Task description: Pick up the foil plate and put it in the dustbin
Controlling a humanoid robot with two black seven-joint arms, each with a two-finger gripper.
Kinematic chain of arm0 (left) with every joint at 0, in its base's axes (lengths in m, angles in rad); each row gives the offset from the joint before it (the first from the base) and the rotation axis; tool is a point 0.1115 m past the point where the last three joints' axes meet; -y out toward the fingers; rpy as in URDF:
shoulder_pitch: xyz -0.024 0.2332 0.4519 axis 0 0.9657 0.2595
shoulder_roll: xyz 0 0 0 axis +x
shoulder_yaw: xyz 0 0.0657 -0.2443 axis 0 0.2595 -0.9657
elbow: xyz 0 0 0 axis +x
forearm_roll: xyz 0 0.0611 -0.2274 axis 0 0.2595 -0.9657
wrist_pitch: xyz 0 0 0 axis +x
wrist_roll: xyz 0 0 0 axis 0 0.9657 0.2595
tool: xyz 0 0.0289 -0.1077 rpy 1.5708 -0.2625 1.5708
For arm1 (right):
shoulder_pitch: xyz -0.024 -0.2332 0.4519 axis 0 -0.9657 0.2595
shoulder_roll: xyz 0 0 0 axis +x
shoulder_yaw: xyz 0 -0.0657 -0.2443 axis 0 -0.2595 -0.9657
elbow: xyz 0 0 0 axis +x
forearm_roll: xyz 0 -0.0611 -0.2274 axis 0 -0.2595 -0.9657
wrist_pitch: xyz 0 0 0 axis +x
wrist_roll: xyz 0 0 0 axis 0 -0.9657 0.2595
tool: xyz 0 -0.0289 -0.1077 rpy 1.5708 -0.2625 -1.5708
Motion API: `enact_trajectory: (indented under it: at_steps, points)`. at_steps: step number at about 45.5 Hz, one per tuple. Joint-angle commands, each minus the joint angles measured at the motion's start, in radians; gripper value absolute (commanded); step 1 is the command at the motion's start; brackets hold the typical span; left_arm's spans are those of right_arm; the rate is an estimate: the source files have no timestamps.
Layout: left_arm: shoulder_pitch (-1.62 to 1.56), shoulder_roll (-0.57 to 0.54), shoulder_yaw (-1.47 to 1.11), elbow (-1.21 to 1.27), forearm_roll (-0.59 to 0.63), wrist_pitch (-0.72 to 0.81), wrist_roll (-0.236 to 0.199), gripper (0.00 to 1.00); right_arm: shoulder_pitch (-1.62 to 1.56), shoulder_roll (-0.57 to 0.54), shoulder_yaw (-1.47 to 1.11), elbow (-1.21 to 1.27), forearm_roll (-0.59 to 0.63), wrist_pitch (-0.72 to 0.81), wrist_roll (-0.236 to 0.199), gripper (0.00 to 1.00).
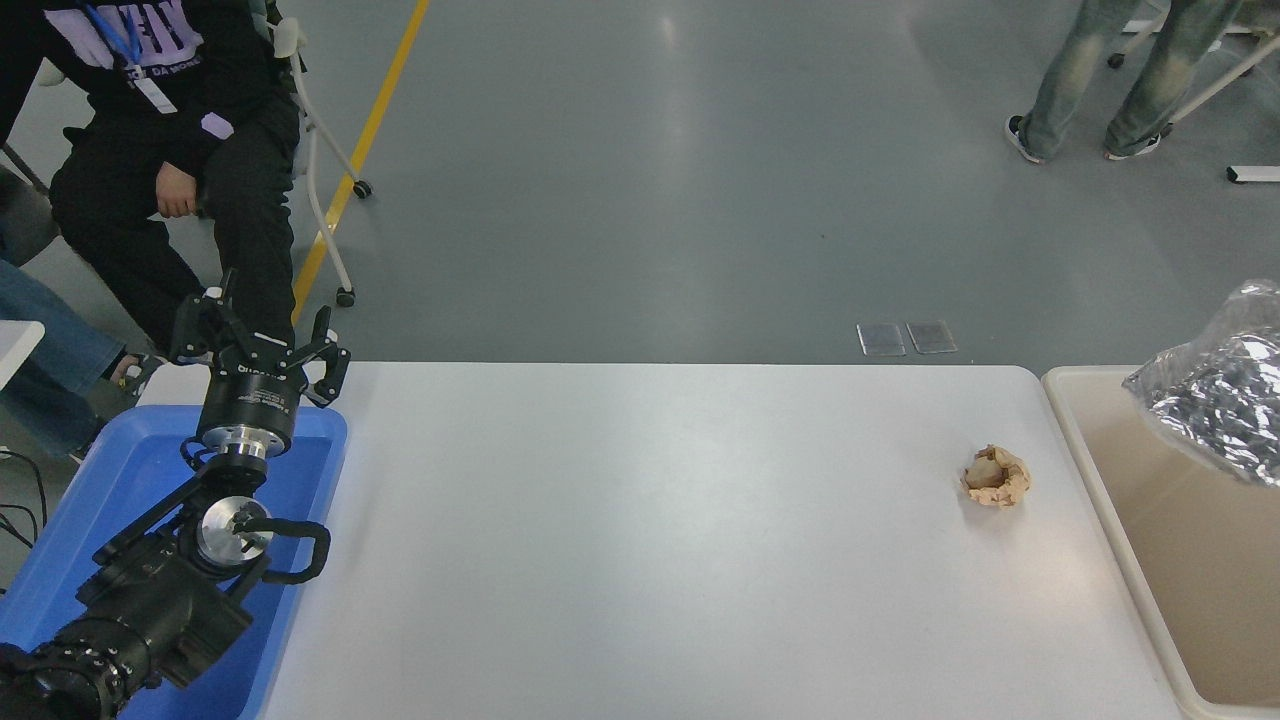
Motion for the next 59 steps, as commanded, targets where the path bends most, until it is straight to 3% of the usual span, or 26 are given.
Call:
enact_trajectory:
  at_steps: [1, 22, 44, 45, 48, 49, 50, 52, 59]
  points:
    - [0.0, 0.0, 0.0, 0.0, 0.0, 0.0, 0.001, 0.99, -0.294, 0.147, 0.115, -0.228, 0.003, -0.166, 0.0, 0.0]
    - [0.0, 0.0, 0.0, 0.0, 0.0, 0.0, 0.001, 0.99, -0.505, 0.341, 0.138, -0.561, 0.009, -0.286, 0.0, 0.0]
    - [0.0, 0.0, 0.0, 0.0, 0.0, 0.0, 0.001, 0.99, -0.532, 0.355, 0.129, -0.567, 0.008, -0.323, 0.0, 0.0]
    - [0.0, 0.0, 0.0, 0.0, 0.0, 0.0, 0.001, 0.99, -0.532, 0.354, 0.127, -0.567, 0.008, -0.323, 0.0, 0.04]
    - [-0.001, 0.0, 0.0, 0.001, 0.0, 0.0, -0.001, 0.99, -0.532, 0.351, 0.124, -0.567, 0.003, -0.33, 0.0, 0.43]
    - [0.0, 0.0, 0.0, 0.0, 0.0, 0.0, 0.001, 0.99, -0.532, 0.349, 0.124, -0.567, 0.005, -0.344, 0.0, 0.62]
    - [0.0, 0.0, 0.0, 0.0, 0.0, 0.0, 0.001, 0.99, -0.532, 0.349, 0.124, -0.567, 0.005, -0.352, 0.0, 0.67]
    - [0.0, 0.0, 0.0, 0.0, 0.0, 0.0, 0.001, 0.99, -0.533, 0.349, 0.123, -0.566, 0.006, -0.37, 0.0, 0.73]
    - [0.0, 0.0, 0.0, 0.0, 0.0, 0.0, -0.001, 0.99, -0.539, 0.348, 0.129, -0.557, 0.008, -0.386, 0.0, 0.74]
